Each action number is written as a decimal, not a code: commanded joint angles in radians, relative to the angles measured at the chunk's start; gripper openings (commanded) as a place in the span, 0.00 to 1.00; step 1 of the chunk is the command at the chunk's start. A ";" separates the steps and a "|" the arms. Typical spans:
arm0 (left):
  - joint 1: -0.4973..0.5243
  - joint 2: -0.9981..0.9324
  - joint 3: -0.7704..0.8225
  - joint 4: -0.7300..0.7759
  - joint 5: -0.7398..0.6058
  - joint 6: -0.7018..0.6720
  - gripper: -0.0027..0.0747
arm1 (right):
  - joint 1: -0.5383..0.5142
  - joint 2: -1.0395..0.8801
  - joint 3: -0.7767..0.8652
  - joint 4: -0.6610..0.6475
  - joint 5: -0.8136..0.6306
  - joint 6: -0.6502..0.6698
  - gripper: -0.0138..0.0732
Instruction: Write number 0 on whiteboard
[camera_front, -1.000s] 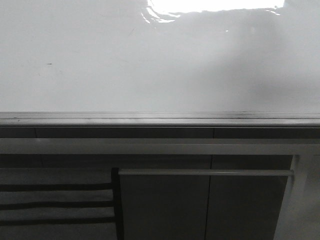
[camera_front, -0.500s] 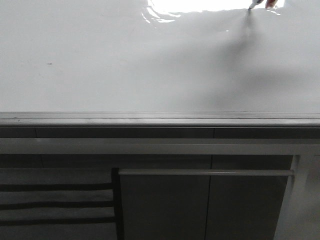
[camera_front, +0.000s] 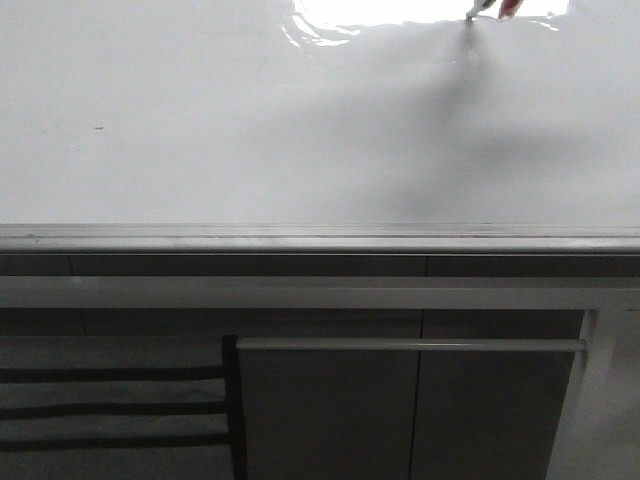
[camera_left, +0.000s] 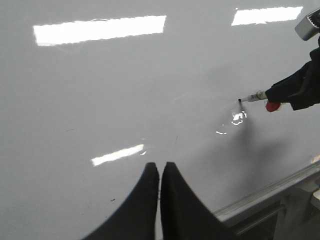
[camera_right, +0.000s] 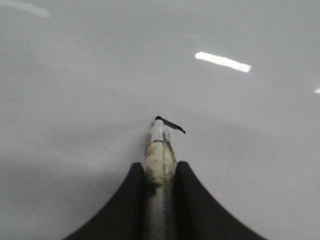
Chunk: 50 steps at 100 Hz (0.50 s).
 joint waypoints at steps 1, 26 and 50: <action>0.002 0.007 -0.025 0.002 -0.072 -0.011 0.01 | -0.002 0.003 -0.032 -0.047 -0.061 0.003 0.10; 0.002 0.007 -0.025 0.002 -0.070 -0.011 0.01 | -0.002 0.033 -0.032 -0.009 -0.132 0.003 0.10; 0.002 0.007 -0.025 0.002 -0.063 -0.011 0.01 | 0.018 0.033 -0.032 0.087 -0.112 -0.072 0.10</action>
